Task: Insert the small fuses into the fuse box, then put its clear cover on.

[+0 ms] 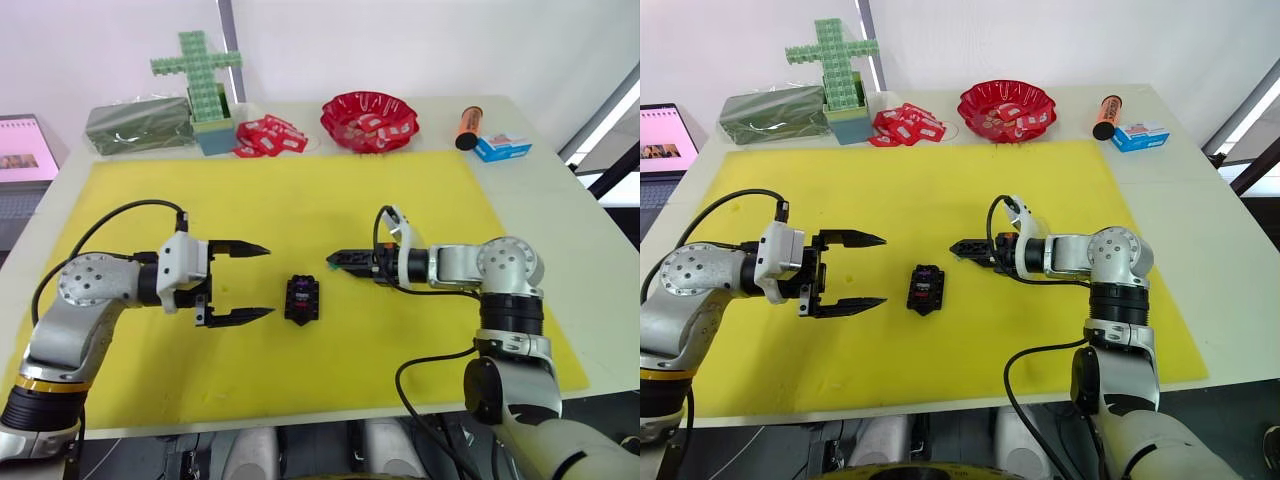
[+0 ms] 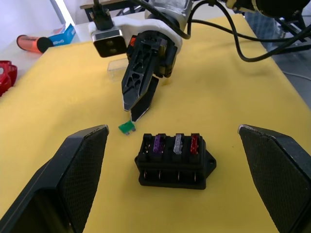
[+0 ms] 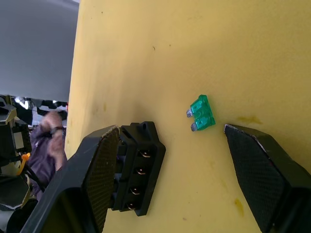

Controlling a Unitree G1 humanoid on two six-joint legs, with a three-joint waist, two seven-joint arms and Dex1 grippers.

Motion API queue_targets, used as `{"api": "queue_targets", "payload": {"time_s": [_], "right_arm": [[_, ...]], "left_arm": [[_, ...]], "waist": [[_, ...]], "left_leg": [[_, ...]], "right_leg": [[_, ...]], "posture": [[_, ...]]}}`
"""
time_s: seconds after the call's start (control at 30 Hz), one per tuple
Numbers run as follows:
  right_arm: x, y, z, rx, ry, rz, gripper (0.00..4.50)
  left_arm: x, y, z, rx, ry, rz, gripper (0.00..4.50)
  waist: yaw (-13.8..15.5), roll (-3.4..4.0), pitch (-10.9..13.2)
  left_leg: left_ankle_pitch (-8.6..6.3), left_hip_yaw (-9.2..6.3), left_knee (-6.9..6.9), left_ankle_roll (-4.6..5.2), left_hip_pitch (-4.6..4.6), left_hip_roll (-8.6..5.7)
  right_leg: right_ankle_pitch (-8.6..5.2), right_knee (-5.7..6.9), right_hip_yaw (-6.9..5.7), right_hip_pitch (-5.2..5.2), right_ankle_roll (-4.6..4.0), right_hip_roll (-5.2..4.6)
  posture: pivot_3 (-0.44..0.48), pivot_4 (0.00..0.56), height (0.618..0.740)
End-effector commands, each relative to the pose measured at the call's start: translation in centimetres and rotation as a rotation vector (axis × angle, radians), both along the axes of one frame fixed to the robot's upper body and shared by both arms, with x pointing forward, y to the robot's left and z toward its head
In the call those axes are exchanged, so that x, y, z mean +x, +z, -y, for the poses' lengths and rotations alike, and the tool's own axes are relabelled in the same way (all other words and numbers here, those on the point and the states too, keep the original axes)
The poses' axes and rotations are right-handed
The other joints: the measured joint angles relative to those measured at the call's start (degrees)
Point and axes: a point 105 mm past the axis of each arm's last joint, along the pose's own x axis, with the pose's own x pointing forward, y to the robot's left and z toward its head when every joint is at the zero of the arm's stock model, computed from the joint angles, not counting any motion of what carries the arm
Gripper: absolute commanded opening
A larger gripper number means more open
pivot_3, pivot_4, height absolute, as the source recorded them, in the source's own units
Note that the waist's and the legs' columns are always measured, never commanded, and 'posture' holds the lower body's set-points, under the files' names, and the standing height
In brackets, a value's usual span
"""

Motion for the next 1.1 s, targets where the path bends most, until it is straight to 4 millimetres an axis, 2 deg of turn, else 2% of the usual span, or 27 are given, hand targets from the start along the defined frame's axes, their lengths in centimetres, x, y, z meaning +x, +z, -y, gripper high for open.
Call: {"api": "queue_targets", "payload": {"time_s": [0.03, 0.23, 0.3, 0.37, 0.6, 0.63, 0.73, 0.83, 0.9, 1.0, 1.1], "right_arm": [[0.6, 0.2, -0.6, 0.002, -0.006, 0.019, 3.58], [0.7, -0.6, -0.9, -0.001, -0.014, 0.013, 3.58], [0.7, -0.7, -1.0, -0.005, -0.013, 0.012, 3.28], [0.5, -0.9, -1.1, -0.013, -0.002, 0.015, 2.73], [0.3, -2.0, -0.8, -0.077, -0.006, 0.034, 0.18], [0.3, -2.1, -0.7, -0.088, -0.006, 0.042, 0.02], [0.6, -1.8, -0.7, -0.066, -0.029, 0.053, 0.02], [0.5, -0.4, -0.7, -0.108, 0.011, 0.161, 0.02], [0.0, 2.1, -1.3, -0.197, 0.104, 0.335, 0.02], [-1.0, 4.2, -2.2, -0.290, 0.221, 0.507, 0.02], [-1.9, 7.8, -4.2, -0.417, 0.326, 0.789, 0.02]], "left_arm": [[0.1, 0.7, 0.1, -0.003, 0.001, 0.038, 4.50], [0.2, 0.8, 0.2, -0.010, 0.002, 0.040, 4.50], [0.3, 0.8, 0.2, -0.010, 0.003, 0.039, 4.50], [0.3, 0.7, 0.2, -0.009, 0.006, 0.038, 4.50], [0.6, 0.6, 0.0, -0.012, 0.013, 0.041, 4.50], [0.6, 0.6, 0.0, -0.013, 0.014, 0.042, 4.50], [0.6, 0.4, 0.0, -0.014, 0.016, 0.040, 4.50], [0.5, 0.2, -0.4, -0.013, 0.026, 0.035, 4.50], [0.4, 0.0, -1.1, -0.004, 0.045, 0.029, 4.50], [0.3, -0.3, -1.8, 0.012, 0.056, 0.022, 4.50], [0.3, -0.5, -2.0, 0.015, 0.053, 0.012, 4.50]], "waist": [[-0.03, 0.00, 0.00], [-0.09, 0.00, -0.01], [-0.11, 0.00, -0.01], [-0.11, 0.00, -0.01], [-0.02, -0.01, -0.01], [0.01, -0.01, -0.01], [0.03, -0.02, -0.02], [0.03, -0.01, -0.01], [0.03, 0.06, 0.03], [0.07, 0.07, 0.04], [-0.05, 0.09, 0.05]], "left_leg": [[0.00, 0.00, 0.00, 0.00, 0.00, 0.00], [0.00, 0.00, 0.00, 0.00, 0.04, 0.02], [0.00, 0.00, 0.00, 0.00, 0.05, 0.03], [0.00, 0.00, -0.01, 0.00, 0.06, 0.03], [0.00, 0.00, -0.04, 0.00, 0.05, 0.03], [0.00, -0.01, -0.03, 0.00, 0.05, 0.03], [0.00, -0.01, -0.01, 0.00, 0.06, 0.03], [0.00, -0.01, -0.01, 0.00, 0.06, 0.03], [0.00, -0.01, -0.01, 0.00, 0.04, 0.03], [0.00, 0.01, -0.02, 0.00, -0.06, 0.02], [0.00, 0.01, -0.05, 0.00, -0.08, 0.04]], "right_leg": [[0.00, 0.01, 0.00, 0.00, 0.00, 0.00], [0.00, 0.03, 0.00, 0.01, 0.00, 0.02], [0.00, 0.04, 0.00, 0.01, 0.00, 0.03], [0.00, 0.05, 0.00, 0.01, 0.00, 0.03], [0.00, 0.05, 0.00, 0.00, 0.00, 0.04], [0.00, 0.04, 0.00, 0.01, 0.00, 0.04], [-0.01, 0.03, 0.00, 0.03, -0.01, 0.04], [-0.01, 0.03, 0.00, 0.03, -0.01, 0.04], [-0.01, 0.03, 0.00, 0.01, -0.01, 0.03], [-0.01, 0.02, 0.01, -0.12, 0.00, 0.00], [-0.01, 0.03, 0.00, -0.20, -0.01, 0.01]], "posture": [[0.000, 0.150, 0.740], [0.000, 0.150, 0.740], [0.000, 0.150, 0.740], [0.000, 0.150, 0.740], [0.000, 0.150, 0.740], [0.000, 0.150, 0.740], [0.000, 0.150, 0.740], [0.000, 0.150, 0.740], [0.000, 0.150, 0.740], [0.000, 0.150, 0.740], [0.000, 0.150, 0.740]]}}
